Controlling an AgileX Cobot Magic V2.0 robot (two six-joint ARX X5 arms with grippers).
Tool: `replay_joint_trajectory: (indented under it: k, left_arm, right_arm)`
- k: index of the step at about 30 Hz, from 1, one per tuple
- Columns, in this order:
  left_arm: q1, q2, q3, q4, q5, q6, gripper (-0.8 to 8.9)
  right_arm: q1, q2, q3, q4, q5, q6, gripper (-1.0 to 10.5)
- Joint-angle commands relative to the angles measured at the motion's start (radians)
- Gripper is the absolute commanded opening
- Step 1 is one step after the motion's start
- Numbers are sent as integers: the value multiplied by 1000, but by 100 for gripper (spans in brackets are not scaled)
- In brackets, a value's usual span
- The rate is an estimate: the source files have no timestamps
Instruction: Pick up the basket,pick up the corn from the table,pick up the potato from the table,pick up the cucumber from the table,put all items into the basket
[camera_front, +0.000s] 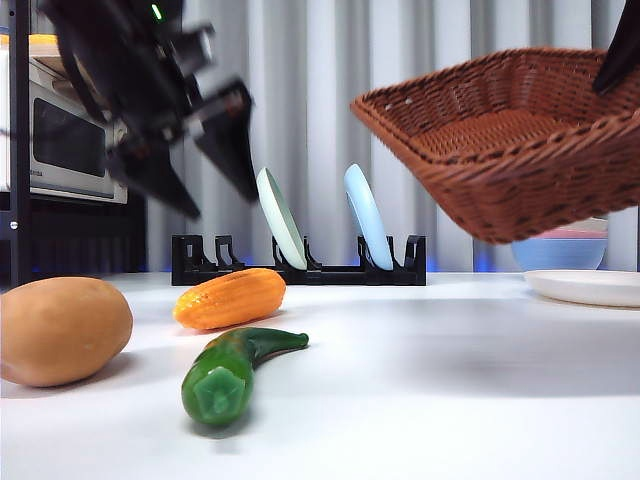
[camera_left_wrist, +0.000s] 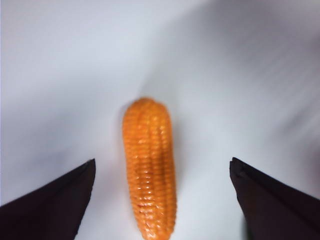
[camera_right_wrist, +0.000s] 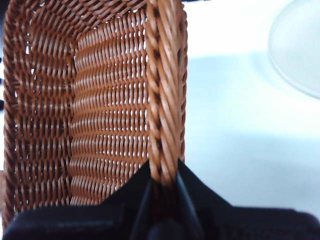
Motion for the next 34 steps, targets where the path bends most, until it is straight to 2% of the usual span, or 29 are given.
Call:
replay_joint_trajectory:
  k: [1,8,19,20,21,24,25,30,34]
  left_arm:
    - [-12,63,4,8,-42,16,450]
    - [-21,168,4,49,-51,34,449]
    - [-32,228,5,78,-47,34,431]
    - [-35,228,4,79,-47,34,404]
    - [-38,228,4,79,-47,39,322]
    - [-43,228,4,78,-47,61,-34]
    - [-43,228,4,78,-47,62,-2]
    - [-42,201,11,35,-54,64,-8]
    - [-40,105,14,-4,-58,64,-8]
  right_arm:
    - [-1,-16,6,7,-6,9,-15]
    - [-1,-18,6,2,-6,10,-15]
    - [-1,-18,6,2,-6,10,-15]
    - [-1,-18,6,2,-6,10,-15]
    - [-1,-18,6,2,-6,10,-15]
    - [-1,-18,6,3,-6,10,-15]
    - [-1,-18,6,3,-6,10,-14]
    - [-1,-12,6,15,-6,10,-15]
    - [0,6,6,45,-6,11,-15]
